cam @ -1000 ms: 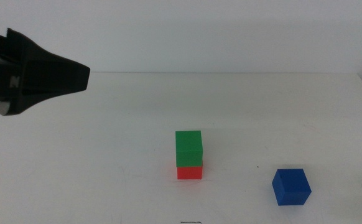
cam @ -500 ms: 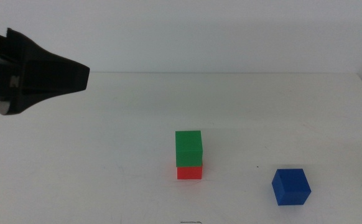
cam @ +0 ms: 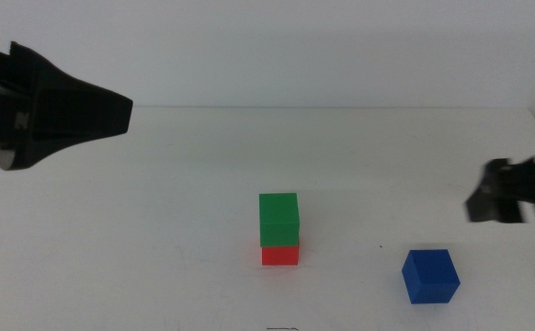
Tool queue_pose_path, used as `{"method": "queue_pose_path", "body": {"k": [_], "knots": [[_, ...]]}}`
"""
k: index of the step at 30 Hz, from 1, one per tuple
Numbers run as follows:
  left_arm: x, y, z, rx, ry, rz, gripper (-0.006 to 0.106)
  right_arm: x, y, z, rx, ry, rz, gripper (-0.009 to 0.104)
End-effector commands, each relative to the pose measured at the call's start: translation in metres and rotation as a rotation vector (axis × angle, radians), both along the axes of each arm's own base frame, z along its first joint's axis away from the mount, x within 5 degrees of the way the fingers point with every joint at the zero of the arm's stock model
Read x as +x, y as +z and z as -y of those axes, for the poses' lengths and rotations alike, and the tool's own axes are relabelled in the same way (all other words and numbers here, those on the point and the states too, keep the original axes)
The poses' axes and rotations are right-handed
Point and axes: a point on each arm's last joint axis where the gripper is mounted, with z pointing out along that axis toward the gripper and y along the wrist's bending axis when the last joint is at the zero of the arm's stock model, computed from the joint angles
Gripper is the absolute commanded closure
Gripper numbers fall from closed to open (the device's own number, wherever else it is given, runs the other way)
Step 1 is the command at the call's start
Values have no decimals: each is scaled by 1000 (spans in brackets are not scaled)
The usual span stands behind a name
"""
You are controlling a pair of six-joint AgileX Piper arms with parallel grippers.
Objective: Stack red cubes first, then green, then blue cubes in a specific spot.
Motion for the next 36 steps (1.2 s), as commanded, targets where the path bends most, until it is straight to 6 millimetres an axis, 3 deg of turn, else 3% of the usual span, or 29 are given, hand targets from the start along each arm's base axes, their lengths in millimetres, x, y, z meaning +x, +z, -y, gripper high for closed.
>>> {"method": "queue_pose_path", "body": {"k": [1,5,13,27,36], "knots": [[0,13,1,-59,12,64,9,13,2,-9,42,-56,-30,23],[0,13,1,-59,12,64,9,31,-28,-18,17,-116,-185,23],[0,13,1,-59,12,64,9,54,-65,-33,-65,-76,-249,23],[0,13,1,-59,12,64,9,73,-101,-47,-89,-52,-277,23],[0,13,1,-59,12,64,9,81,-128,-51,-102,-115,-350,29]]}}
